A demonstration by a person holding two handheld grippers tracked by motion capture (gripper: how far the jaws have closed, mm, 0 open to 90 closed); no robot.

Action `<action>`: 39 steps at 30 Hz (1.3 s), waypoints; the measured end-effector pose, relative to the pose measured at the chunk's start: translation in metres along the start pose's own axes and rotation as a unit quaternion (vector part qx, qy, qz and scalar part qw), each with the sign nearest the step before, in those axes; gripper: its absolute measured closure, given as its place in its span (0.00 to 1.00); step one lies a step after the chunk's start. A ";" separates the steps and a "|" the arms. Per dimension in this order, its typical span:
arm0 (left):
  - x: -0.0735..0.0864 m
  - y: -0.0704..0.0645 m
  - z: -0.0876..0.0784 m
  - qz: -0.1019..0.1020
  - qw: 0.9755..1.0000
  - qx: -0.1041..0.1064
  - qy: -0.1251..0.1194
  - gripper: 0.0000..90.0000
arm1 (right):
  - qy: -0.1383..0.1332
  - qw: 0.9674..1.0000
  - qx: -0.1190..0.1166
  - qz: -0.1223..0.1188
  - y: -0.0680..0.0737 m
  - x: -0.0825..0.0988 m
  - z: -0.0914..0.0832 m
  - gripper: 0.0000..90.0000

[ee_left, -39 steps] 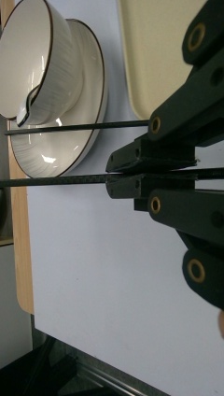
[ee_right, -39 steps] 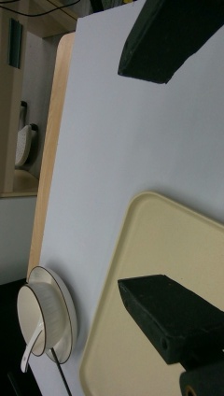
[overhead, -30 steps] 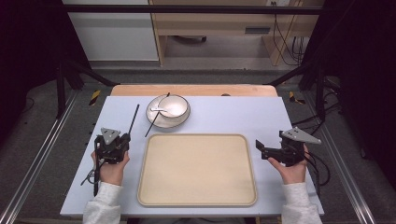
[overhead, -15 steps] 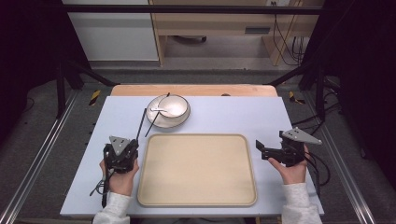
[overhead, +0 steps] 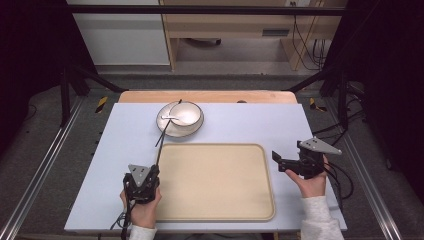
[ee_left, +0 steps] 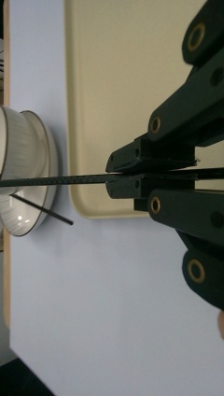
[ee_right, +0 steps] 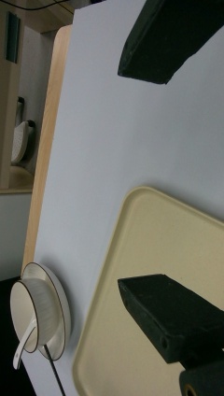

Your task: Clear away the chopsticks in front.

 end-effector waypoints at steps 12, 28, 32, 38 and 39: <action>0.029 -0.004 0.000 -0.004 0.999 -0.006 0.036 0.95 | 0.007 1.000 -0.001 -0.005 0.002 0.003 0.003 0.02; 0.044 -0.002 0.008 -0.014 0.997 -0.008 0.082 0.95 | 0.010 1.000 -0.001 -0.005 0.002 0.004 0.004 0.02; 0.044 -0.002 0.008 -0.016 0.996 -0.005 0.083 0.92 | 0.012 1.000 0.000 -0.005 0.003 0.005 0.005 0.02; 0.034 -0.003 0.009 -0.008 0.998 0.020 0.063 0.83 | 0.012 1.000 0.001 -0.007 0.003 0.005 0.005 0.02; 0.034 -0.003 0.009 -0.008 0.998 0.020 0.063 0.81 | 0.011 1.000 0.001 -0.007 0.002 0.005 0.005 0.02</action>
Point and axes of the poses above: each handheld gripper's, and its own axes: z roughly forward along the jaws, x roughly out of its underside, y roughly to its left, the point moved 10 cm from there along z, roughly forward along the jaws, and after that the axes turned 10 degrees about -y, right-handed, at the moved point
